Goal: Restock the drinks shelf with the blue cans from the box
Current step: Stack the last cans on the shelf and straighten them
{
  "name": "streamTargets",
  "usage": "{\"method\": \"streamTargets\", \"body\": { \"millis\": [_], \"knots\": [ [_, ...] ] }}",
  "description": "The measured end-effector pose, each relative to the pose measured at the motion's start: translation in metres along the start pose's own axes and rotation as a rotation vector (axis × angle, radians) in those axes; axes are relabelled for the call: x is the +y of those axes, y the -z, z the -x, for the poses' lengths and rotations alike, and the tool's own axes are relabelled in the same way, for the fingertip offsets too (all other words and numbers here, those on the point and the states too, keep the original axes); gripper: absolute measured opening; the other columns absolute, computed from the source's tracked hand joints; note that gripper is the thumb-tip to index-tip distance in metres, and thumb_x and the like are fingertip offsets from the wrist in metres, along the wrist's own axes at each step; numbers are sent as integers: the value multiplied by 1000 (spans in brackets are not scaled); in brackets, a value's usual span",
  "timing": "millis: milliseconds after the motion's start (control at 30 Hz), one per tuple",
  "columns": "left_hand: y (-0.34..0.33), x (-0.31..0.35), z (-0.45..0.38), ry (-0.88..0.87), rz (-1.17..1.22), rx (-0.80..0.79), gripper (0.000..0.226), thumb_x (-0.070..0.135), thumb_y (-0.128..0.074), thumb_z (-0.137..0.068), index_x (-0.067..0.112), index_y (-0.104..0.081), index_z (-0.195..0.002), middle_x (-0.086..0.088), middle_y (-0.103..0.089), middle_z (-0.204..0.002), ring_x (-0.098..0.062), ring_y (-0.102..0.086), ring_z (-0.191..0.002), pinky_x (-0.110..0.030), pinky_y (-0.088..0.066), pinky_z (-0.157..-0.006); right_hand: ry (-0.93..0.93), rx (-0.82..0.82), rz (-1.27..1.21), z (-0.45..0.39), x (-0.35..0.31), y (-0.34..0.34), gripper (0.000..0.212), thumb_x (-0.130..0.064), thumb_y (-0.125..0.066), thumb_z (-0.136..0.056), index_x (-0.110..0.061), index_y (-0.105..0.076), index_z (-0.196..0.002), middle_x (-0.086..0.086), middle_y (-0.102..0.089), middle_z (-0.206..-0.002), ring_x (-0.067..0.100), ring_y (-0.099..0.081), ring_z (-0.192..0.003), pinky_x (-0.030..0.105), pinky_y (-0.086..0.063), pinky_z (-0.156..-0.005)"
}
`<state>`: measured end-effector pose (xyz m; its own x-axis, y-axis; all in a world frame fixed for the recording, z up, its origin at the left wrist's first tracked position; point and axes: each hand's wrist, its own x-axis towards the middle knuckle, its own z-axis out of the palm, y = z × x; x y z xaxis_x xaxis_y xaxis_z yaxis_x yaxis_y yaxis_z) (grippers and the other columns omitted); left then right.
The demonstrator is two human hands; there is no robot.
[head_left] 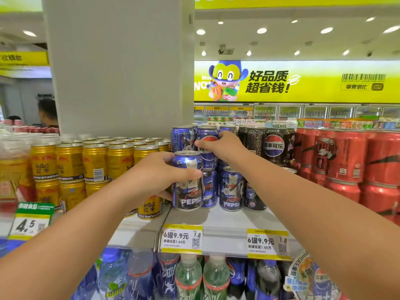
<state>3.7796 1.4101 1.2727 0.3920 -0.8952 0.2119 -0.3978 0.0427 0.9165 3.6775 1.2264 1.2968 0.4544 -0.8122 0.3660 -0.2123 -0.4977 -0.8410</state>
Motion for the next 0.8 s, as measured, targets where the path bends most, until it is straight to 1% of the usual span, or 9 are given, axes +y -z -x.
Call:
{"method": "streamTargets", "body": {
  "millis": [100, 200, 300, 400, 500, 600, 667, 700, 800],
  "knots": [
    [0, -4, -3, 9, -6, -5, 39, 31, -88, -74, 28, -73, -110, 7, -81, -94, -14, -78, -83, -45, -65, -71, -5, -2, 4, -1, 5, 0, 91, -52, -81, -75, -10, -39, -144, 4, -50, -128, 21, -52, -104, 35, -46, -83],
    [-2, -9, -7, 20, -16, -3, 42, 33, -89, -72, 29, -73, -110, 7, -81, -94, -14, -78, -84, -44, -65, -71, 7, 7, 36, -1, 10, 2, 90, -53, -81, -75, -11, -40, -144, 6, -50, -135, 22, -52, -106, 33, -45, -84],
    [-4, -10, -10, 28, -18, 12, 41, 33, -89, -72, 31, -72, -109, 10, -81, -92, -12, -78, -82, -42, -66, -69, 25, 44, 61, 1, 11, 5, 93, -54, -81, -74, -11, -39, -146, 7, -50, -140, 25, -55, -117, 33, -44, -86],
    [-6, -11, -12, 40, -21, 21, 43, 32, -89, -72, 31, -71, -111, 7, -80, -97, -16, -77, -89, -44, -65, -72, 62, 102, 88, 8, 9, 12, 93, -58, -78, -75, -12, -39, -146, 6, -50, -140, 25, -53, -122, 33, -44, -90],
    [-8, -11, -11, 41, -32, 5, 44, 33, -89, -72, 30, -72, -113, 6, -80, -99, -17, -77, -91, -46, -65, -74, 138, 178, 147, 27, 10, 21, 82, -58, -73, -80, -14, -43, -143, 4, -51, -133, 19, -55, -114, 29, -42, -85],
    [-10, -11, -10, 31, -44, -15, 43, 34, -89, -73, 30, -73, -112, 5, -80, -99, -17, -78, -90, -47, -65, -75, 199, 203, 93, 62, 15, 33, 58, -50, -69, -87, -18, -53, -132, -2, -57, -119, 8, -58, -98, 24, -44, -82],
    [-12, -10, -10, 24, -43, -26, 43, 35, -89, -73, 30, -73, -113, 5, -81, -99, -17, -78, -90, -47, -65, -75, 168, 103, 82, 83, 21, 38, 44, -45, -70, -88, -23, -59, -124, -7, -62, -112, 3, -61, -95, 26, -50, -87],
    [-14, -8, -11, 20, -42, -36, 43, 35, -88, -73, 29, -73, -113, 5, -81, -99, -17, -78, -90, -47, -65, -75, 131, 13, 91, 90, 26, 39, 44, -45, -72, -86, -25, -60, -123, -10, -64, -111, 3, -63, -97, 28, -53, -89],
    [-22, -3, -13, 3, -47, -63, 40, 37, -88, -73, 29, -75, -110, 5, -81, -97, -16, -78, -87, -47, -65, -76, 21, -250, 97, 103, 34, 33, 64, -52, -78, -77, -30, -55, -133, -15, -63, -121, 1, -61, -106, 24, -52, -83]
  ]
}}
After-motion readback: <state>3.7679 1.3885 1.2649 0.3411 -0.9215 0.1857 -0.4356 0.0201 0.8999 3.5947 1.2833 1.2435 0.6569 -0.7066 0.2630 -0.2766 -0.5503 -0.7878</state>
